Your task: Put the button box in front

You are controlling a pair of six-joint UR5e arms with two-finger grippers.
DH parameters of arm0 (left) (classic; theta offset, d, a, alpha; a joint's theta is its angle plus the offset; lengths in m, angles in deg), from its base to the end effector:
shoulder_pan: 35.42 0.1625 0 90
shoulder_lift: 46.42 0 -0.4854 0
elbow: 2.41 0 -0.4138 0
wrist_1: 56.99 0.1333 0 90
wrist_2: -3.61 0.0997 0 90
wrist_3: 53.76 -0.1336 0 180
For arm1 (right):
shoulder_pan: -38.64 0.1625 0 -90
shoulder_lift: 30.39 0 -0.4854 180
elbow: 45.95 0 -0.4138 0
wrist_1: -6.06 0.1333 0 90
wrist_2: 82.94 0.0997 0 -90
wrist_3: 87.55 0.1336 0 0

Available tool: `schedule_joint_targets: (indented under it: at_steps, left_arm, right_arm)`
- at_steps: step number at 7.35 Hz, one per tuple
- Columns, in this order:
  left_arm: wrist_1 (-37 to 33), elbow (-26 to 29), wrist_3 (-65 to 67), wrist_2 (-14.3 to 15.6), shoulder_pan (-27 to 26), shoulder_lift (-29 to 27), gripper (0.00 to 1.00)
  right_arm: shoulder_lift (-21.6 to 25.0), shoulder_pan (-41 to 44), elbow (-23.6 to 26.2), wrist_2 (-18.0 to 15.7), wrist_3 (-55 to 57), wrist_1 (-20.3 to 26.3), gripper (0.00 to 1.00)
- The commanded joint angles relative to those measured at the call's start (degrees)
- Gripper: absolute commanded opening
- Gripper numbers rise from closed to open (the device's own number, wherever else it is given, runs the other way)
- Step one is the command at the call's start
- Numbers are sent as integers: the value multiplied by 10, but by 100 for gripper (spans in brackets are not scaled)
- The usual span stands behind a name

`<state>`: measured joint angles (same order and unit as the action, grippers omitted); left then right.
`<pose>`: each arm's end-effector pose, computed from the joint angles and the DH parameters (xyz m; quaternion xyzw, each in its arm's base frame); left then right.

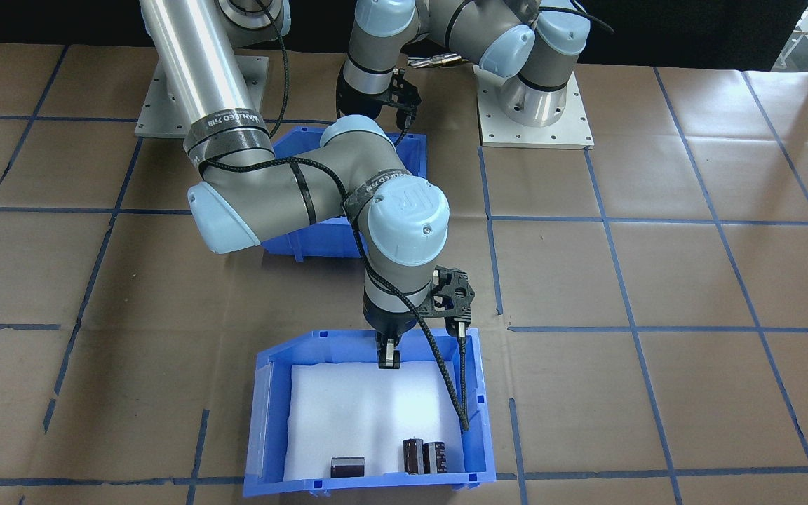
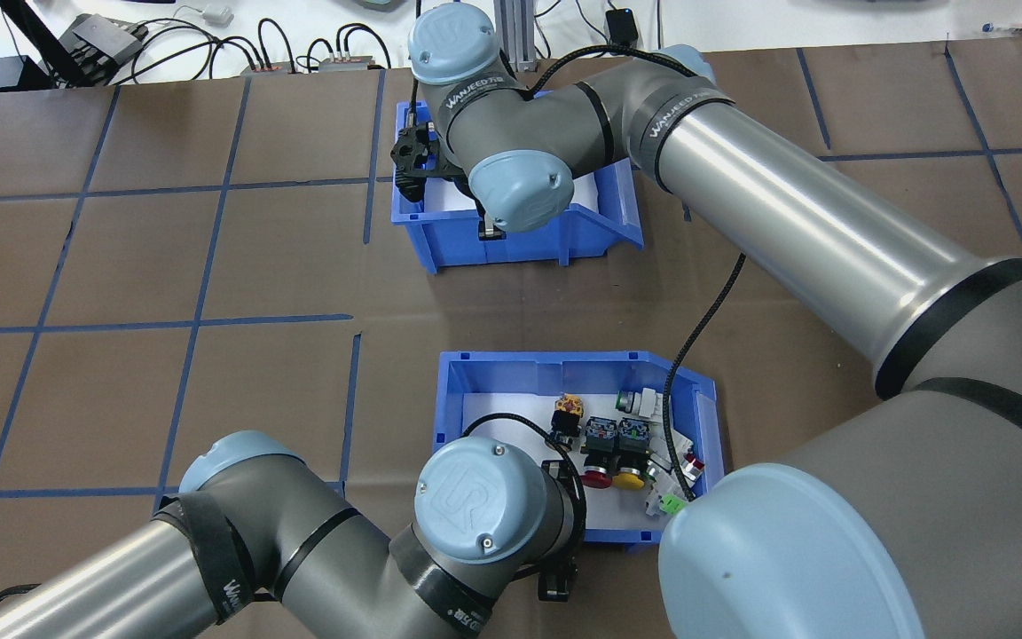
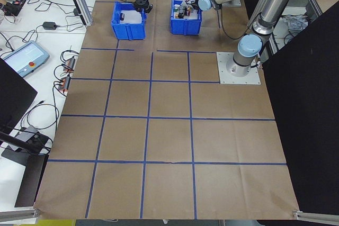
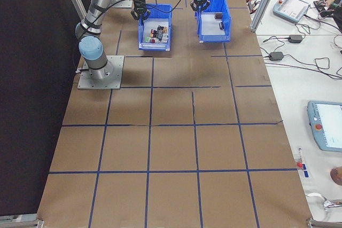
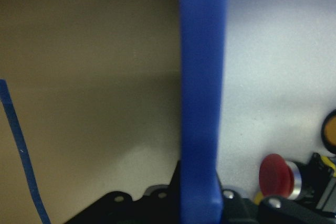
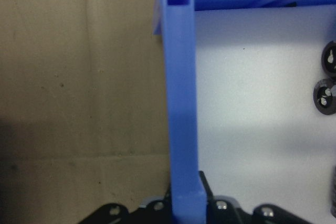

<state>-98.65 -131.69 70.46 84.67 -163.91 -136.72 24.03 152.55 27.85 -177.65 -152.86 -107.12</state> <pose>-0.3945 -0.2486 0.2690 0.6719 -0.7326 -0.0654 0.0870 0.4284 -0.6645 0.2937 0.7003 -0.7119 0.0165 0.0501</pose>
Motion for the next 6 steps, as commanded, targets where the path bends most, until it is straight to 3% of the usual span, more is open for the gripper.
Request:
schedule_joint_targets:
  at_steps: [1, 2, 4, 6]
  left_arm:
    - [-99, 4, -69, 47, 9, 63, 0]
    - [-164, 5, -116, 52, 30, 113, 0]
    - [-237, 10, -223, 49, 148, 186, 0]
    - [-232, 30, -281, 39, 245, 170, 0]
  right_arm:
    - [33, -25, 8, -17, -35, 2, 3]
    - [50, -48, 15, -17, -51, 2, 3]
    - [102, -122, 53, -12, -131, 3, 3]
    - [176, -201, 141, -7, -224, 0, 3]
